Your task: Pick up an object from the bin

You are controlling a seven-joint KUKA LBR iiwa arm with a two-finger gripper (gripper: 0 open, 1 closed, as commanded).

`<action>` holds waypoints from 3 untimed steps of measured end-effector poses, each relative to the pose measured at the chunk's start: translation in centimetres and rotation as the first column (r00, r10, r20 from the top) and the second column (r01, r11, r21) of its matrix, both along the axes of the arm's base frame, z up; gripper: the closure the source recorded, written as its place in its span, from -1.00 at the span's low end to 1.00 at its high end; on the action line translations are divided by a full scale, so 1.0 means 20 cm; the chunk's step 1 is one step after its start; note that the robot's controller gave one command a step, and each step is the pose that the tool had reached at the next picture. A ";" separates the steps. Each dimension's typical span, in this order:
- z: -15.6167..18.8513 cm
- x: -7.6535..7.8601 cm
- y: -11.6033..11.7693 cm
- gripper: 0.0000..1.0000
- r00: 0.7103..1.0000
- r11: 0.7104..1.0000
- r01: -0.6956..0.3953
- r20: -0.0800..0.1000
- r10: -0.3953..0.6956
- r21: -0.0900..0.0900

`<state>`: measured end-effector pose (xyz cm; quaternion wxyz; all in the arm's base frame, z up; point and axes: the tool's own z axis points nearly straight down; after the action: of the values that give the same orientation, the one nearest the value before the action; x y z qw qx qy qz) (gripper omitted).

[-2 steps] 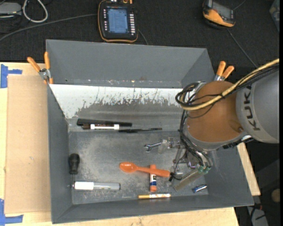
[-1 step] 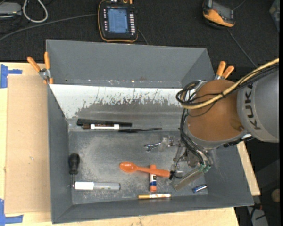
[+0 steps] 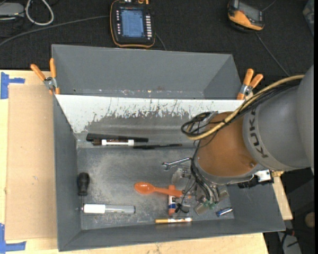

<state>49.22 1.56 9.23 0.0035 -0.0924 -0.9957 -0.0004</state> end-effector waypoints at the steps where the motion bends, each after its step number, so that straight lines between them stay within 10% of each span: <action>1: -0.11 0.10 0.02 1.00 1.000 1.000 0.012 0.008 -0.012 -0.001; 3: -0.11 0.10 0.01 1.00 1.000 1.000 0.011 0.008 -0.011 -0.001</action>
Offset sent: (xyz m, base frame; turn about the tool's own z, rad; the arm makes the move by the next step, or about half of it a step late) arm 0.0000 0.0000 0.0000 0.0000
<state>51.29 1.86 7.09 -0.0007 -0.0981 -0.9952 -0.0003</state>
